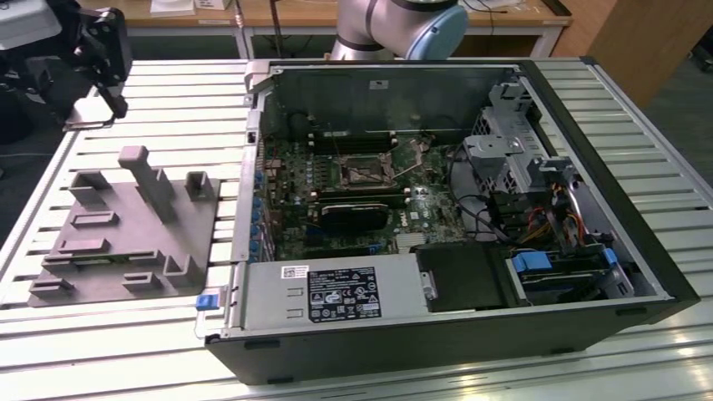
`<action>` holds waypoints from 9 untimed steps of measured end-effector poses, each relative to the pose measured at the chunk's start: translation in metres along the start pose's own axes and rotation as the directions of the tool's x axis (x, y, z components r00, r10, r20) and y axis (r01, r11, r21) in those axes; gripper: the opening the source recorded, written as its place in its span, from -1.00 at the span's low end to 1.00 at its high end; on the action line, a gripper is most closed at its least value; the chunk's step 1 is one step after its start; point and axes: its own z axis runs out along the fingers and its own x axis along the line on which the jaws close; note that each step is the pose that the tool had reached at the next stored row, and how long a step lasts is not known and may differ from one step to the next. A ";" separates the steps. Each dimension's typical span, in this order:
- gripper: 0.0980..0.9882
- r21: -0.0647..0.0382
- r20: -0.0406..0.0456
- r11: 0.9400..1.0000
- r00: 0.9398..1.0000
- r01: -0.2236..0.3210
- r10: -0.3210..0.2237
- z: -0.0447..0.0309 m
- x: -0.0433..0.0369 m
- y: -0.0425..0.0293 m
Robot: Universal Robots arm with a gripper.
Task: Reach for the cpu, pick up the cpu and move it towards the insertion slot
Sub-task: 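Pick up the cpu and move it towards the insertion slot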
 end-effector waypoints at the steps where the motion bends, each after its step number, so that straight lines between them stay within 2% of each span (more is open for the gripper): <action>1: 0.00 0.000 0.000 1.000 1.000 0.000 0.000 0.0001 -0.0023 -0.0001; 9: 0.00 0.000 0.000 1.000 1.000 0.000 0.000 0.0011 -0.0205 -0.0006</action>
